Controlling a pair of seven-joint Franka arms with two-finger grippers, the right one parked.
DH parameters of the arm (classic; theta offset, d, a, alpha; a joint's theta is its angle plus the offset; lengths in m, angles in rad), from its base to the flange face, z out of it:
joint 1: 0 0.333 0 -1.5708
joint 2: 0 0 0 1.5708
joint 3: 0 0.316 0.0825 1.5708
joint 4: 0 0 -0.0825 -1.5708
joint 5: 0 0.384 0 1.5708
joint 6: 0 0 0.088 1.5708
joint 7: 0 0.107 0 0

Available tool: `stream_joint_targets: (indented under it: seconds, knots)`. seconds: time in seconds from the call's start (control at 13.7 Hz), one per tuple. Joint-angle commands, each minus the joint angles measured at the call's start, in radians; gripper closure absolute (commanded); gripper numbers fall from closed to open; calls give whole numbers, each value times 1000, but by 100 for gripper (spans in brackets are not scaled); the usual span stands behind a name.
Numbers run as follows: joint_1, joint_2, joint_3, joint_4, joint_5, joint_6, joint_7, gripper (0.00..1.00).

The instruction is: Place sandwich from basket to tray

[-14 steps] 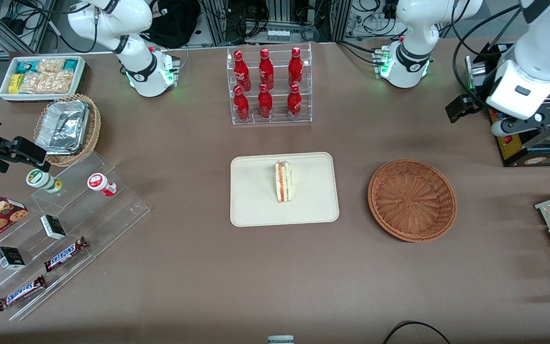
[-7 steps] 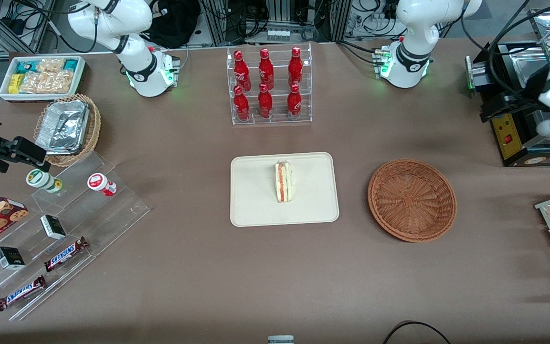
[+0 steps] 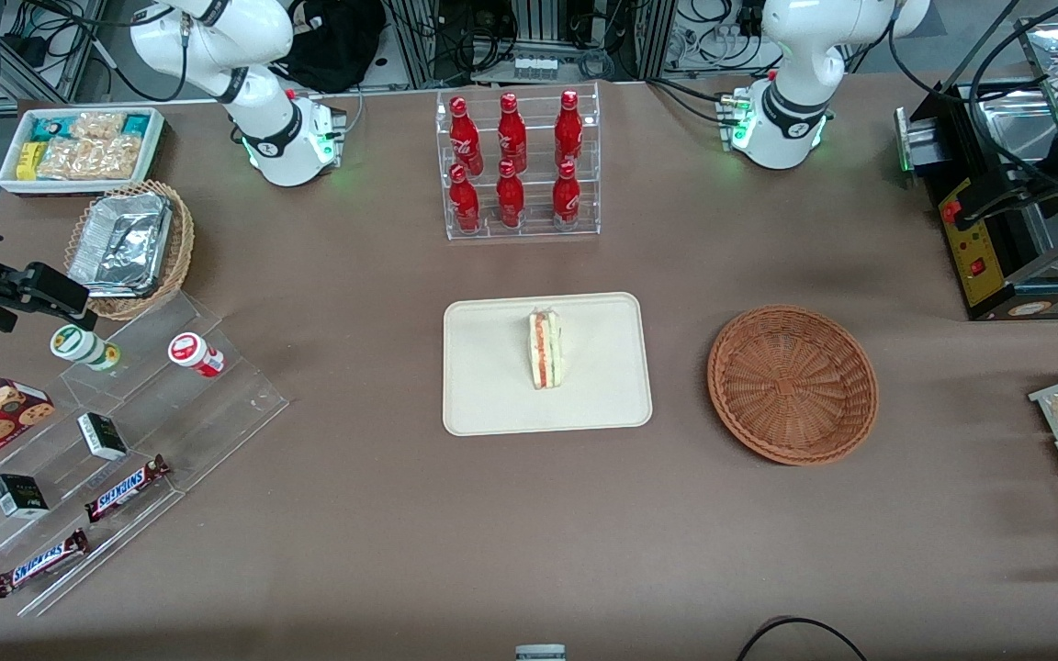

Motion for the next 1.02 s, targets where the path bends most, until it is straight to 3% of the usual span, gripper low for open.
stream_joint_targets:
  seconds: [0.0, 0.95]
  knots:
    - [-4, 27, 9, 45, 18, -4, 21, 0]
    - [1, 39, -20, 60, 18, 1, 44, 0]
